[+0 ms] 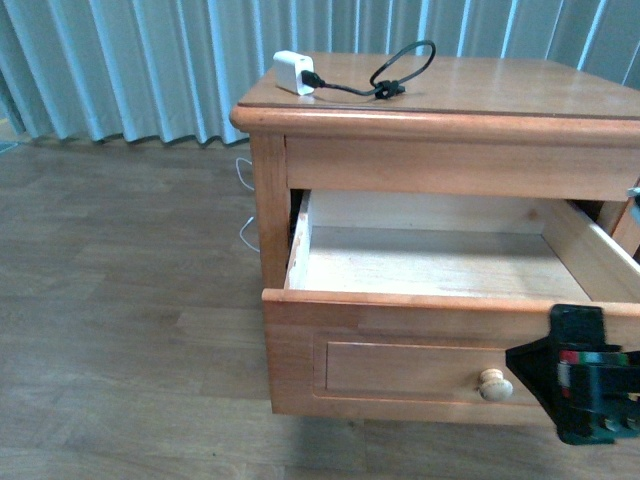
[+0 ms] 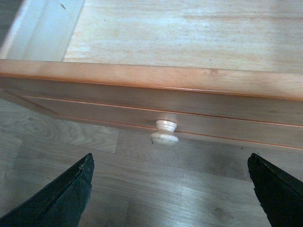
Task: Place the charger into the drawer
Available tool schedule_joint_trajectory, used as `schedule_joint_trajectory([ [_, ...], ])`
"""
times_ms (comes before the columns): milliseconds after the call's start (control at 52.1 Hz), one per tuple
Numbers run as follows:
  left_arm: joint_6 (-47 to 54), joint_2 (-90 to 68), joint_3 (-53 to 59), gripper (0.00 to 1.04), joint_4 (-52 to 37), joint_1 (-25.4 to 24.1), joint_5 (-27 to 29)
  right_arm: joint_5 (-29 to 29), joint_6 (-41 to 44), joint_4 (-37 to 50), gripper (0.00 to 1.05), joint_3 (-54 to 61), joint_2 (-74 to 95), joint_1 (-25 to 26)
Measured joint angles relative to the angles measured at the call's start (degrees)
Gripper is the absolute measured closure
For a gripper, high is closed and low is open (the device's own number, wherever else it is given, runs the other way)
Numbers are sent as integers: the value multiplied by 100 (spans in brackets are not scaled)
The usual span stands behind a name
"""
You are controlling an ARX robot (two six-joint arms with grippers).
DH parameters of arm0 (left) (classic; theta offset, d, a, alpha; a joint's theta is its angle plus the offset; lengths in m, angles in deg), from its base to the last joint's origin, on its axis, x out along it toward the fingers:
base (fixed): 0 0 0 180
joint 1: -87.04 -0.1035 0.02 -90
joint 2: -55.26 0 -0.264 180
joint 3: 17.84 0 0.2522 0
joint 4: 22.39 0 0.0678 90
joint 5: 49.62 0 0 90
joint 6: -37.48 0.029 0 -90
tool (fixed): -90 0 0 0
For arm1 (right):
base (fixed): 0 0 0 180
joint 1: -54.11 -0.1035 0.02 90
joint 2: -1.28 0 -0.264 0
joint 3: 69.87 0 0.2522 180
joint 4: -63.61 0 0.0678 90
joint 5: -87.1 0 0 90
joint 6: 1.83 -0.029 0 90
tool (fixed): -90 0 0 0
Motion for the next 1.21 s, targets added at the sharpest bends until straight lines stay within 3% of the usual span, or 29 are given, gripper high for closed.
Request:
schedule_joint_trajectory([
  [614,0,0,0,6,0,0,2,-1561,636,-3595,8,476,-4920,2164],
  [901,0,0,0,6,0,0,2,-1331,592,-3985,8,603,-5639,2253],
  [1035,2,0,0,6,0,0,13,557,868,-1956,28,1637,-6749,1357],
  [1093,0,2,0,6,0,0,-4,780,920,-1493,39,1794,-7044,1235],
  [1208,0,2,0,6,0,0,2,857,970,-1390,61,2000,-7180,1204],
])
